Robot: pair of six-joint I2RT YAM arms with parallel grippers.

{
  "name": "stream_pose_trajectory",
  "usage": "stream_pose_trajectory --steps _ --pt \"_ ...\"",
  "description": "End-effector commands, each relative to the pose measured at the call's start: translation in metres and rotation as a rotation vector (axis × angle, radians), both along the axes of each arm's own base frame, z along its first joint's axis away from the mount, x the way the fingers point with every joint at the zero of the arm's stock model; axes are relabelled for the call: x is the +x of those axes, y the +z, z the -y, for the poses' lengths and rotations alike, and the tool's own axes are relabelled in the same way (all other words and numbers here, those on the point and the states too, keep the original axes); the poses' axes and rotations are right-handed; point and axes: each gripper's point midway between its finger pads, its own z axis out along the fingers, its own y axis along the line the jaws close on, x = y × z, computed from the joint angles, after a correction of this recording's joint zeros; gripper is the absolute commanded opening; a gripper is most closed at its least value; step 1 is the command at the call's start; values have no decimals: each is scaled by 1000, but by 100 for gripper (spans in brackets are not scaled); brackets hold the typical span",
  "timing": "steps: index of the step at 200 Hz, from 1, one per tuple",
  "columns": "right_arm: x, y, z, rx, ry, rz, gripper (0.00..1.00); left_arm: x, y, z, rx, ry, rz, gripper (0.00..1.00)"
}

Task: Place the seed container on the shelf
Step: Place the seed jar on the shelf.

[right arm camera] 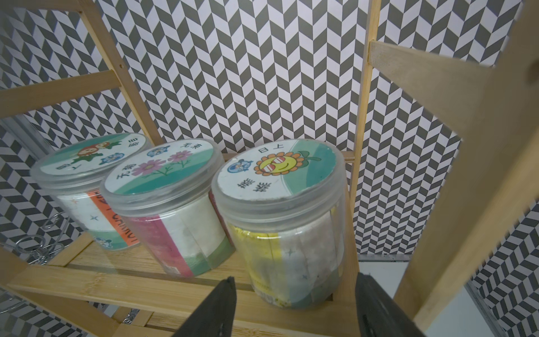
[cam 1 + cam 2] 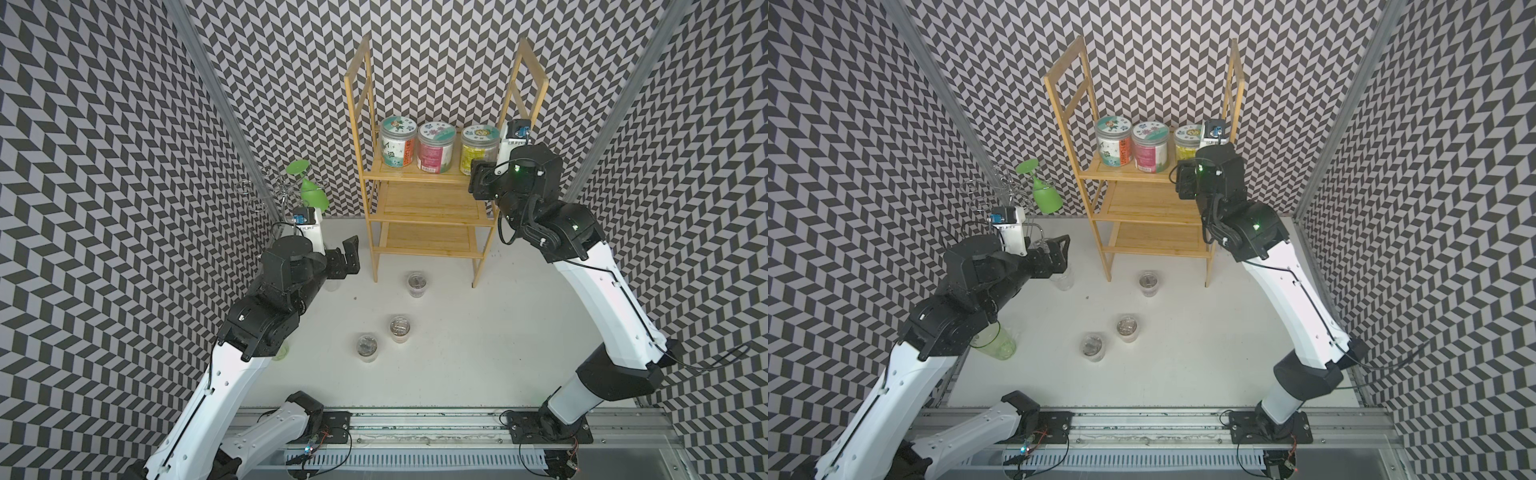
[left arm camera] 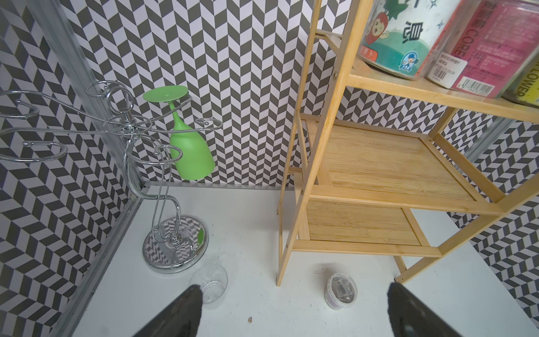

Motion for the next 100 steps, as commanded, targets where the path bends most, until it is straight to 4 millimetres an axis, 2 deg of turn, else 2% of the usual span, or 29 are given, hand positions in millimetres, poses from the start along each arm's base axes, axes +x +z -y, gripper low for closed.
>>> stream_pose_trajectory --steps 1,100 --pt "8 18 -1 50 3 65 68 -1 18 -2 -3 7 49 99" --pt "33 12 7 52 -29 81 69 -1 15 -5 17 19 45 99"
